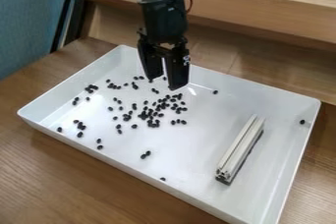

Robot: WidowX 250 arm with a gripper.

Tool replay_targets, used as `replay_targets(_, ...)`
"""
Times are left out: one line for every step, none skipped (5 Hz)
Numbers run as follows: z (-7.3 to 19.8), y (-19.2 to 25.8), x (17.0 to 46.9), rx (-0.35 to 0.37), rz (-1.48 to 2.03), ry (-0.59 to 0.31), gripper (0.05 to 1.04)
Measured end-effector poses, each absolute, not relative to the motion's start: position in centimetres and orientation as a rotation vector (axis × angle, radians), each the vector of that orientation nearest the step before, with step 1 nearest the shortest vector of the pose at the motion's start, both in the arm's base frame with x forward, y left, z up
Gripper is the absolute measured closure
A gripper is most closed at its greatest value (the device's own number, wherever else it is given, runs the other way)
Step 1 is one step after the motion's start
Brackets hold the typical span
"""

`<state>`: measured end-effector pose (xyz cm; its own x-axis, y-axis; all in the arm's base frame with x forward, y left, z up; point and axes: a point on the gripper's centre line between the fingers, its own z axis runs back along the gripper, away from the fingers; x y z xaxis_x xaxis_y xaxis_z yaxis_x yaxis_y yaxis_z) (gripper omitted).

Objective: Sweep into pile

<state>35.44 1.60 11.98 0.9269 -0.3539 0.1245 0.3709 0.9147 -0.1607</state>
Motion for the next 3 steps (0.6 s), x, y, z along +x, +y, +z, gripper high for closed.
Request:
replay_targets(10.6, 1.5, 35.4, -0.199, -0.365, -0.056, 0.083)
replay_targets(8.6, 0.3, 35.7, -0.232, -0.358, -0.022, 0.083)
replay_targets(8.4, -1.5, 36.0, -0.238, -0.347, -0.030, 0.083)
